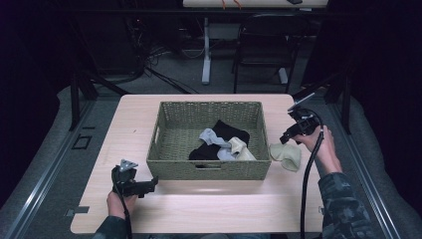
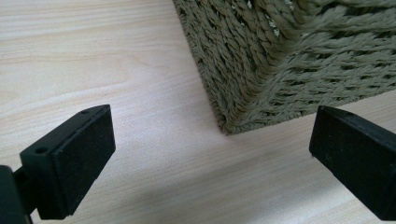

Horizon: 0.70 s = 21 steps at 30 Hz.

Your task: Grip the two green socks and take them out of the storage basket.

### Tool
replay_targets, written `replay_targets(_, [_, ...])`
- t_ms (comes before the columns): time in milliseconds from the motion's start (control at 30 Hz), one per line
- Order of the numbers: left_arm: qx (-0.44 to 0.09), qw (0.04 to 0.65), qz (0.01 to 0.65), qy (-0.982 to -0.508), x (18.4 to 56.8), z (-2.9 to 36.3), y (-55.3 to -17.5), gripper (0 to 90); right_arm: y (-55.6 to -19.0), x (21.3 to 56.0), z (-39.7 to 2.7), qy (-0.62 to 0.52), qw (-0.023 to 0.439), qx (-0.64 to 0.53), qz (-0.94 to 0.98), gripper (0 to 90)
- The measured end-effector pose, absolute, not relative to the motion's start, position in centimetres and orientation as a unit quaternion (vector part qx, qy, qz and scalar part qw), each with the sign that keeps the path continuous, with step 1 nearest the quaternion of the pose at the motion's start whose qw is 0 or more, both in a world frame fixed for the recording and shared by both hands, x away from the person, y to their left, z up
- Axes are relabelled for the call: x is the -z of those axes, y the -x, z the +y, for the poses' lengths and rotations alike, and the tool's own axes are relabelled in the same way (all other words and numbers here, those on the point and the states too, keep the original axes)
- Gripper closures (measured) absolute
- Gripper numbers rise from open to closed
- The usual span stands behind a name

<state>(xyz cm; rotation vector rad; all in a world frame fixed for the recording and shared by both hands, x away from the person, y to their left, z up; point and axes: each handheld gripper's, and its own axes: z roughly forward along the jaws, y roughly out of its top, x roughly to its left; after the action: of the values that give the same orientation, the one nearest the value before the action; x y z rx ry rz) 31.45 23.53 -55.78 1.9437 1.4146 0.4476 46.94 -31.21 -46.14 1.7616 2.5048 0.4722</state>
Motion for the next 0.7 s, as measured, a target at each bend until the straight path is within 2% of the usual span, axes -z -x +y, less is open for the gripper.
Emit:
replay_targets(200, [-0.174, 0.343, 0.544, -0.745, 55.8, 23.5, -31.4, 0.2, -46.6, 43.0, -30.8, -0.548, 0.024, -0.157, 0.821, 16.1])
replay_targets(700, [-0.173, 0.343, 0.542, -0.748, 55.7, 23.5, -31.4, 0.2, -46.3, 36.1, -26.5, -0.498, 0.055, -0.179, 0.847, 4.5])
